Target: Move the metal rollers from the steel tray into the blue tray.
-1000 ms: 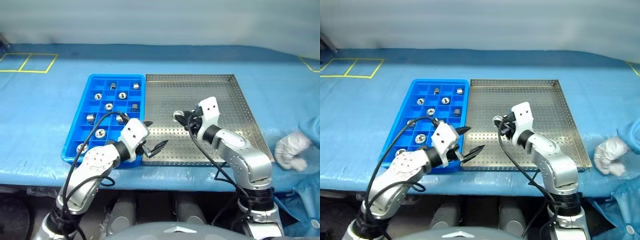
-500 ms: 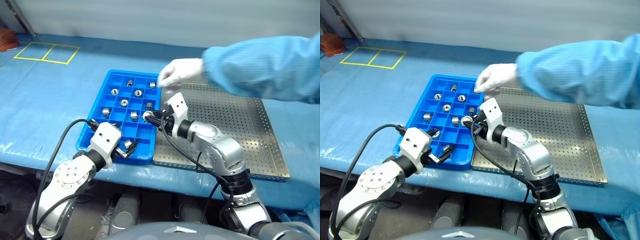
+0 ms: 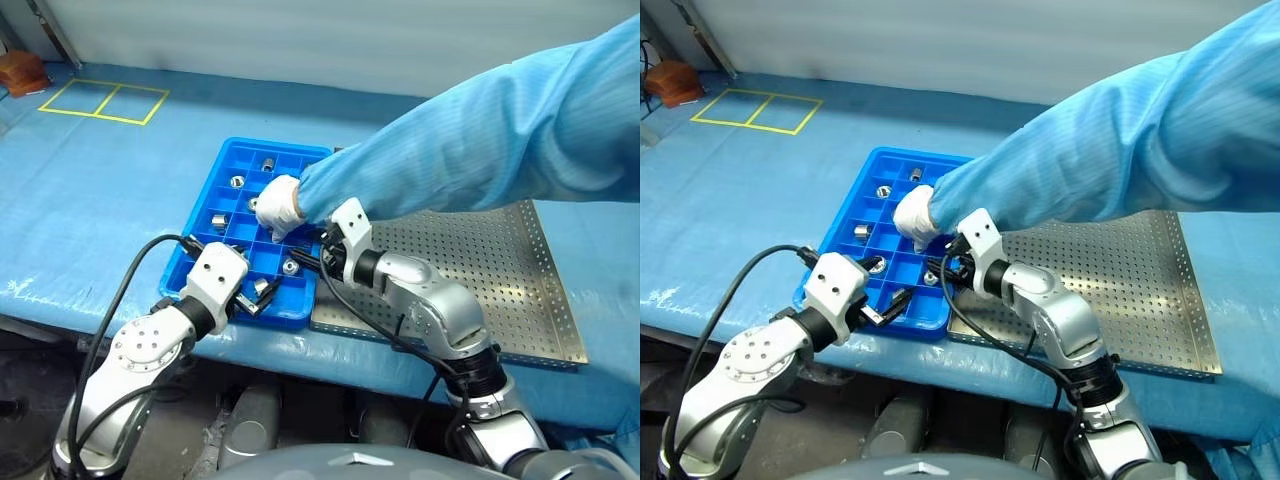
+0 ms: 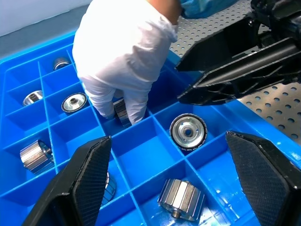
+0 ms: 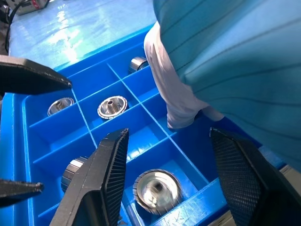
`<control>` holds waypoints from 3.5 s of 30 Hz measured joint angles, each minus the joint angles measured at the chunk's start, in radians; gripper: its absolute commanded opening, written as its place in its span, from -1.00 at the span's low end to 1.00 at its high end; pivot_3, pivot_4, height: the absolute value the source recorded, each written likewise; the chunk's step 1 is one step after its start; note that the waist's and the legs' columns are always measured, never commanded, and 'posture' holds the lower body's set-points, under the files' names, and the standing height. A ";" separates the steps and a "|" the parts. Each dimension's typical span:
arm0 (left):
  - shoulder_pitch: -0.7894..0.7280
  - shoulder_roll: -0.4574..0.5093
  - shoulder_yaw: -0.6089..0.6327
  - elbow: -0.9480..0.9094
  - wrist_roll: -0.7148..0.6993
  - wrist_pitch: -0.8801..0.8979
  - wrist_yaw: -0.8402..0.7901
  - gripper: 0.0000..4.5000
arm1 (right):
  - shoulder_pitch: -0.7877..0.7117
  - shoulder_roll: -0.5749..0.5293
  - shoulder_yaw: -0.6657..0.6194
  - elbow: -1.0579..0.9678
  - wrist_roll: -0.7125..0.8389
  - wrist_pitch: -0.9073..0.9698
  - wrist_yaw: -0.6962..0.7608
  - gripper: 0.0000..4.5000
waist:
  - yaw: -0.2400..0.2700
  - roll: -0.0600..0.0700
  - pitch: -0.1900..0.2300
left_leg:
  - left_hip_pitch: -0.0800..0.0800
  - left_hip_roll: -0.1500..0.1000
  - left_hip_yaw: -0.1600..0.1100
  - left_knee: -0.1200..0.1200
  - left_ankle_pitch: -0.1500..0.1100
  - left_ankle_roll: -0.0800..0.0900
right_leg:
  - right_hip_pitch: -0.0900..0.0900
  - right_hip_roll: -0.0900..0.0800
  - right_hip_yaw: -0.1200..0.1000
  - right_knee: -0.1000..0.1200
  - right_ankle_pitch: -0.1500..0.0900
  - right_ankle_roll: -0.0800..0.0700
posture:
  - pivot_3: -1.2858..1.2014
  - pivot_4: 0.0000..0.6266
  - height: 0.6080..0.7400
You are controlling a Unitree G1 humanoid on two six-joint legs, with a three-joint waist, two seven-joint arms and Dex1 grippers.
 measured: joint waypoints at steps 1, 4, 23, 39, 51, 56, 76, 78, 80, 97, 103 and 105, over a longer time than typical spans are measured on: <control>-0.004 0.000 -0.003 0.003 0.000 -0.001 -0.002 0.88 | 0.002 -0.001 -0.004 -0.003 0.000 -0.003 -0.002 0.28 | -0.001 0.000 0.000 | 0.000 0.000 0.000 0.000 0.000 0.000 | 0.000 0.000 0.000 0.000 0.000 0.000 | 0.31 -0.52 1.00; -0.015 0.000 -0.006 0.021 0.000 -0.003 -0.007 0.88 | 0.021 -0.009 -0.028 -0.023 0.001 -0.004 -0.006 0.28 | -0.003 0.000 0.000 | 0.000 0.000 0.000 0.000 0.000 0.000 | 0.000 0.000 0.000 0.000 0.000 0.000 | 0.29 -0.52 1.00; -0.285 -0.173 -0.153 0.383 0.080 -0.165 0.018 0.88 | 0.215 -0.185 -0.246 -0.121 -0.083 -0.091 -0.095 0.28 | -0.052 0.000 0.000 | 0.000 0.000 0.000 -0.001 0.000 0.000 | 0.000 0.001 0.000 0.000 0.000 0.001 | 0.13 -0.52 1.00; -0.329 -0.196 -0.122 0.465 0.078 -0.234 -0.041 1.00 | 0.314 -0.282 -0.415 -0.082 -0.051 -0.120 -0.044 0.99 | -0.152 0.000 0.000 | 0.005 0.001 0.000 0.000 0.001 0.002 | 0.003 0.002 0.001 0.004 0.000 0.001 | 0.08 -0.52 1.00; -0.332 -0.197 -0.144 0.488 0.082 -0.229 -0.040 1.00 | 0.307 -0.235 -0.408 -0.059 -0.025 -0.136 -0.020 0.99 | -0.154 0.000 0.000 | 0.005 0.001 0.000 0.000 0.001 0.002 | 0.003 0.002 0.002 0.004 0.000 0.001 | 0.09 -0.52 1.00; -0.325 -0.192 -0.166 0.480 0.083 -0.229 -0.058 1.00 | 0.253 -0.182 -0.348 0.016 -0.029 -0.151 -0.024 0.99 | -0.151 0.000 0.000 | 0.004 0.001 -0.001 0.000 0.001 0.002 | 0.003 0.003 0.002 0.004 0.000 0.001 | 0.11 -0.52 1.00; -0.272 -0.168 -0.171 0.413 0.106 -0.226 -0.049 1.00 | 0.133 -0.122 -0.311 0.250 -0.083 -0.161 -0.105 -0.19 | -0.137 0.000 0.000 | 0.004 0.000 -0.001 0.000 0.001 0.002 | 0.003 0.003 0.002 0.004 0.001 0.001 | 0.17 -0.52 1.00; -0.265 -0.169 -0.171 0.409 0.108 -0.225 -0.048 1.00 | 0.133 -0.123 -0.305 0.230 -0.085 -0.160 -0.105 -0.19 | -0.137 0.000 0.000 | 0.004 0.000 -0.001 0.000 0.001 0.002 | 0.003 0.003 0.002 0.003 0.001 0.001 | 0.17 -0.52 1.00; -0.245 -0.169 -0.164 0.381 0.108 -0.214 -0.044 1.00 | 0.132 -0.123 -0.294 0.197 -0.085 -0.156 -0.101 -0.19 | -0.138 0.000 0.000 | 0.004 0.001 -0.001 -0.001 0.001 0.002 | 0.003 0.003 0.002 0.003 0.001 0.001 | 0.20 -0.52 1.00; 0.071 -0.128 -0.045 -0.003 0.119 -0.013 0.080 1.00 | -0.204 0.078 -0.012 0.394 -0.116 -0.239 0.067 -0.19 | -0.018 0.000 0.000 | 0.004 0.002 -0.005 -0.003 0.001 0.002 | 0.002 0.005 -0.002 0.004 -0.001 -0.002 | 0.45 -0.52 1.00; 0.115 -0.129 -0.023 -0.046 0.122 0.004 0.110 1.00 | -0.251 0.117 0.019 0.526 -0.146 -0.296 0.095 -0.19 | 0.052 0.000 0.000 | 0.004 0.002 -0.005 -0.004 0.001 0.001 | 0.002 0.005 -0.002 0.004 -0.001 -0.002 | 0.47 -0.52 1.00; 0.119 -0.132 -0.024 -0.049 0.122 0.006 0.122 1.00 | -0.263 0.123 0.018 0.564 -0.151 -0.310 0.105 -0.19 | 0.072 0.000 0.000 | 0.004 0.002 -0.005 -0.004 0.001 0.000 | 0.001 0.005 -0.002 0.004 -0.001 -0.003 | 0.47 -0.52 1.00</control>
